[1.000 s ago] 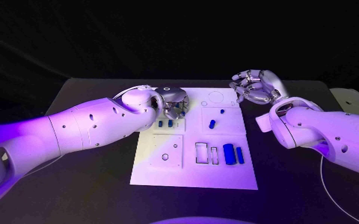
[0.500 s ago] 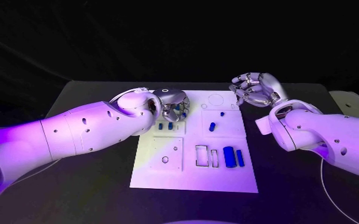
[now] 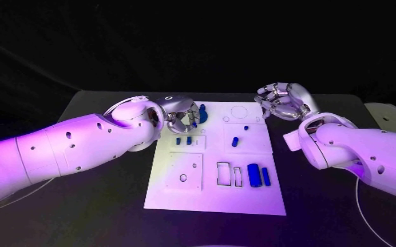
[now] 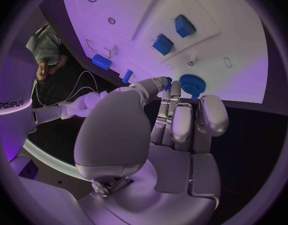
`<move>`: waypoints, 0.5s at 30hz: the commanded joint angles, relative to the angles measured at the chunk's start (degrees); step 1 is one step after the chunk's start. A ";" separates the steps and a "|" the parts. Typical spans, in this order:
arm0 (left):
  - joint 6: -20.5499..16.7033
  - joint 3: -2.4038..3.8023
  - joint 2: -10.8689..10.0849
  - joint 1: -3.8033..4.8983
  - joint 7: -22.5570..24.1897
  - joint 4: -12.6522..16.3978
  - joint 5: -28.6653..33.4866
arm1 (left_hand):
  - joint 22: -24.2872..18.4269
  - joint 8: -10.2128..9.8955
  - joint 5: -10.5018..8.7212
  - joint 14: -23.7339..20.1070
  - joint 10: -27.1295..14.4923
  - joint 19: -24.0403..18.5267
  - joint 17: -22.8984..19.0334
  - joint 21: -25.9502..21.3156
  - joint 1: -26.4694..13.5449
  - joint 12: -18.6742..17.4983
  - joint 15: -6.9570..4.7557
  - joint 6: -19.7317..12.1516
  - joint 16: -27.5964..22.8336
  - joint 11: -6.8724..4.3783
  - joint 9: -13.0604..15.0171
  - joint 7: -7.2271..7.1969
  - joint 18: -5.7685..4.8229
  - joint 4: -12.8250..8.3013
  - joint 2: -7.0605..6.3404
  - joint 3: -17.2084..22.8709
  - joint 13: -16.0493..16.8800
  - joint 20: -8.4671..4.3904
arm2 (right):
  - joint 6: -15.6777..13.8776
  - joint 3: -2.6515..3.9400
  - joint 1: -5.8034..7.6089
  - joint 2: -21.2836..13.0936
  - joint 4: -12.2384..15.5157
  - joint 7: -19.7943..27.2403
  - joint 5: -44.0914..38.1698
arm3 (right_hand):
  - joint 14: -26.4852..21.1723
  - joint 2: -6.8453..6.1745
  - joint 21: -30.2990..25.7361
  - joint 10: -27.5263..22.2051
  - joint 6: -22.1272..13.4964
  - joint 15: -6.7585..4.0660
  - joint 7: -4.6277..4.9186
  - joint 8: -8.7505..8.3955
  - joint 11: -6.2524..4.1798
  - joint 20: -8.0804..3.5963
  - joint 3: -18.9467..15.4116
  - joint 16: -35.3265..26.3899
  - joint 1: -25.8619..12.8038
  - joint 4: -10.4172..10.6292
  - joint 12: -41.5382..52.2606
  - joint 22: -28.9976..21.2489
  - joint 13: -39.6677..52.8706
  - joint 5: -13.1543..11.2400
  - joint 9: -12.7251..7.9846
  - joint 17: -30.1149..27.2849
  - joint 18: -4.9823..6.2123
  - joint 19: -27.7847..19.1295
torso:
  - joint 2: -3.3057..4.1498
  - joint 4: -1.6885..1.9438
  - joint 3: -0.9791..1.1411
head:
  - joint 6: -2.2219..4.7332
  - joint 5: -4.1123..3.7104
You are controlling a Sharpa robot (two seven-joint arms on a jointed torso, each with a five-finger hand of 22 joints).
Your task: Assemble the parts on the task board
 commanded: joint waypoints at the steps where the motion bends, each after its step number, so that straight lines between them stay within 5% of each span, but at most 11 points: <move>1: 0.49 0.07 -0.72 0.02 -0.30 0.37 1.58 | -0.15 -0.38 -0.19 -0.43 0.17 -0.39 -0.19 -0.32 -0.53 -0.54 0.24 -0.15 -0.26 0.15 -0.07 0.40 -0.53 -0.18 -0.13 -0.07 -0.16 0.06 | 0.20 0.01 -0.05 -0.04 0.06 0.59 -0.25 | 0.53 0.14 -0.35 -0.43 -0.09 -0.02 0.25 0.37 -0.10 0.10 -0.10 -0.30 0.32 -0.02 -0.11 -0.05 -0.05 0.25 -0.05 0.05 0.22 0.43 | 0.06 -0.02 0.04 | -0.06 0.13; 15: 1.52 0.08 -2.54 -0.01 -1.08 -1.15 1.72 | -0.14 -0.54 -0.24 -0.48 0.35 -0.42 -0.26 -0.35 -0.81 -0.92 0.28 -0.09 -0.26 0.18 -0.06 0.42 -0.54 -0.06 -0.28 -0.18 -0.25 0.11 | 0.21 0.01 -0.14 0.00 0.10 0.61 -0.25 | 0.53 0.14 -0.35 -0.43 -0.09 -0.02 0.25 0.37 -0.10 0.10 -0.10 -0.30 0.32 -0.02 -0.11 -0.05 -0.05 0.25 -0.05 0.05 0.22 0.43 | 0.04 -0.17 0.04 | -0.29 0.35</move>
